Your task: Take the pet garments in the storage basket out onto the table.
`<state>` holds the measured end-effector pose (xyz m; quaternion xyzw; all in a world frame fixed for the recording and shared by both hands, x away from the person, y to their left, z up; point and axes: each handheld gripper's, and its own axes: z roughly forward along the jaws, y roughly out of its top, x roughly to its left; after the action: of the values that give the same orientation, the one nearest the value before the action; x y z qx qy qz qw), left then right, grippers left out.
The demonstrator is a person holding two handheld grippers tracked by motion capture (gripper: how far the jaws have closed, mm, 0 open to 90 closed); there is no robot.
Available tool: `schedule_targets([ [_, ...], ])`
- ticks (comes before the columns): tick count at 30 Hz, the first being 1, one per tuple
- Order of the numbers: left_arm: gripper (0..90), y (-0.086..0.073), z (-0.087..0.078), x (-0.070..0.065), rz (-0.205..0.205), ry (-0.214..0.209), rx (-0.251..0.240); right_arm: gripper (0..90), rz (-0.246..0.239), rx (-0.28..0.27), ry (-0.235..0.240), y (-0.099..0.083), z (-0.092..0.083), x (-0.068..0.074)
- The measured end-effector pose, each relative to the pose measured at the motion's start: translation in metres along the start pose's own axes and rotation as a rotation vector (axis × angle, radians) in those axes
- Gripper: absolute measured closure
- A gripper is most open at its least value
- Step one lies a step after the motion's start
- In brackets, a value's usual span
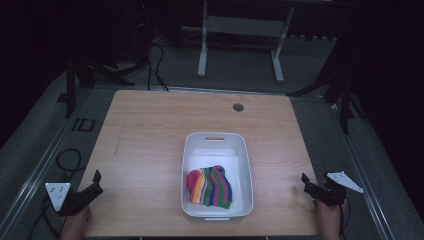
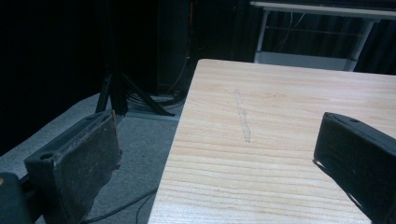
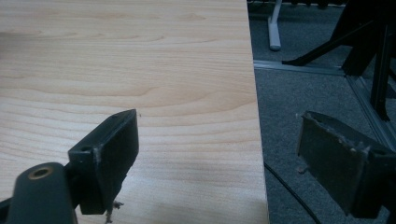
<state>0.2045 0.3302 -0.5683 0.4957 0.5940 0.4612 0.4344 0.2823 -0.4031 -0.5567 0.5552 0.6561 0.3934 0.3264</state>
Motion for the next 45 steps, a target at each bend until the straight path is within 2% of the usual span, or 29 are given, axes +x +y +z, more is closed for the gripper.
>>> schedule_targets([
  [4,0.9,0.000,0.000,0.000,0.001,0.002,0.000,13.1,0.001,0.007,0.001,0.000,0.001,0.000],
  [8,0.9,0.000,0.000,0.000,0.004,0.012,0.003,13.2,0.023,0.000,0.003,0.000,0.000,-0.003],
  [9,0.9,0.000,0.000,-0.001,0.003,0.015,0.002,13.2,0.026,0.000,-0.010,0.000,0.000,-0.002],
  [16,0.9,0.000,0.000,-0.001,0.003,0.020,0.000,13.2,-0.008,0.010,-0.035,0.001,0.002,0.002],
  [19,1.0,0.000,0.000,-0.001,0.005,0.020,-0.001,13.2,-0.009,0.037,-0.020,0.002,0.004,0.002],
  [21,0.9,-0.001,0.000,-0.002,0.008,0.019,0.000,13.0,0.007,0.076,0.035,0.002,0.006,-0.002],
  [25,0.9,-0.001,0.000,-0.002,0.011,0.015,0.000,13.0,0.029,0.102,0.106,0.002,0.006,-0.008],
  [26,0.9,-0.001,0.000,-0.002,0.012,0.016,0.000,12.9,0.021,0.120,0.144,0.003,0.007,-0.009],
  [29,0.9,-0.001,0.000,-0.002,0.014,0.013,0.002,13.1,-0.018,0.164,0.210,0.005,0.008,-0.007],
  [31,0.9,-0.001,0.000,-0.002,0.014,0.010,0.002,13.7,-0.041,0.172,0.283,0.006,0.008,-0.005],
  [33,1.0,-0.001,0.000,-0.002,0.012,0.007,0.003,13.9,-0.074,0.217,0.326,0.006,0.010,-0.002],
  [34,1.0,-0.001,0.000,-0.002,0.012,0.007,0.003,13.9,-0.074,0.217,0.326,0.006,0.010,-0.002],
  [35,1.0,-0.001,0.000,-0.002,0.011,0.004,0.005,14.0,-0.120,0.254,0.376,0.006,0.012,0.002],
  [36,0.9,-0.001,0.000,-0.002,0.011,0.003,0.005,14.0,-0.151,0.266,0.400,0.006,0.013,0.005],
  [39,0.9,-0.001,0.000,-0.002,0.012,-0.002,0.006,13.9,-0.214,0.275,0.498,0.009,0.016,0.013],
  [41,0.9,0.000,0.000,-0.002,0.012,-0.004,0.007,13.9,-0.283,0.267,0.529,0.012,0.017,0.020],
  [45,0.9,0.000,0.000,-0.002,0.012,-0.006,0.008,13.9,-0.339,0.277,0.624,0.020,0.018,0.033],
])
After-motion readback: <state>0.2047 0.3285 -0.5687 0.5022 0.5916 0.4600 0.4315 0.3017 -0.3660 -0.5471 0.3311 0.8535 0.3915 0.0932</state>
